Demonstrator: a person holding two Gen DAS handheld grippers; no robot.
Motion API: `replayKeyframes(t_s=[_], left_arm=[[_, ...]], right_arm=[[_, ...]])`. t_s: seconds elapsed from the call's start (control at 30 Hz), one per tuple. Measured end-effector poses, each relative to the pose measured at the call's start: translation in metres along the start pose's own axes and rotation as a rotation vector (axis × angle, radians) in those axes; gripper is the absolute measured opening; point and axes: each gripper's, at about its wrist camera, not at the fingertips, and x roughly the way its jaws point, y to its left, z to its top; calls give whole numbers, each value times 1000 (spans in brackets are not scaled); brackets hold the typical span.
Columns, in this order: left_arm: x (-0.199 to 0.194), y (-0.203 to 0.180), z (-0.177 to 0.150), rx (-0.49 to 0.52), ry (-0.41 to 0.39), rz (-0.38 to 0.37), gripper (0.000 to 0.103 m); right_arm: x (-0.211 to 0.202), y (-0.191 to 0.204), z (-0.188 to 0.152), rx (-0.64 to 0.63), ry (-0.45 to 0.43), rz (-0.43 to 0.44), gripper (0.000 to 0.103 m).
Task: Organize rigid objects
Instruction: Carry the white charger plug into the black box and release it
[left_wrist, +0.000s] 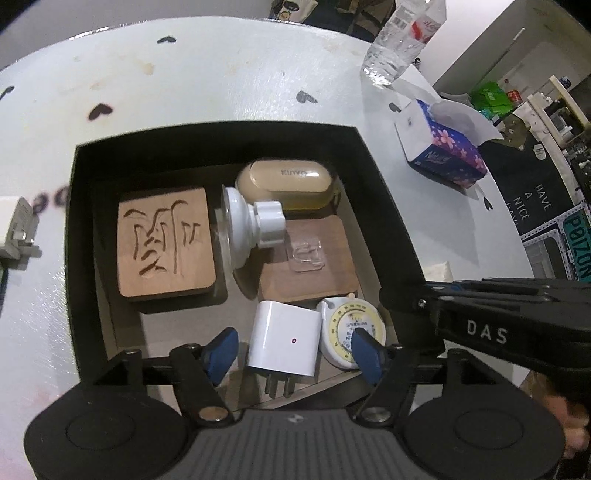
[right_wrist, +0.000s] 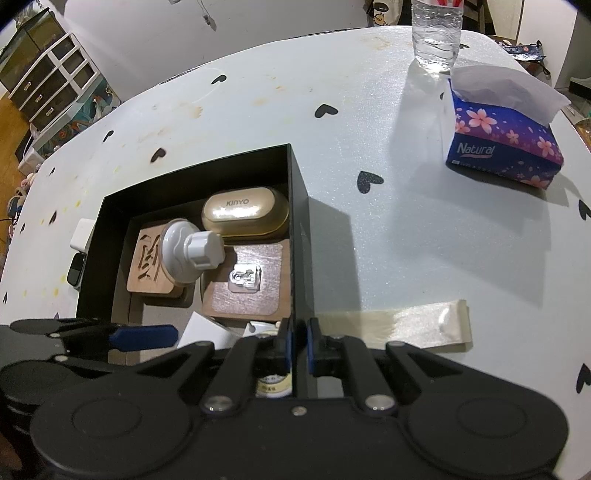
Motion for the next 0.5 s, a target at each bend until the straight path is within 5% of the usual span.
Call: replayKeyframes(t_s=[0.5], left_arm=[[-58, -1, -10, 70, -149, 61, 97]], right_arm=[[0, 0, 0, -2, -1, -1, 9]])
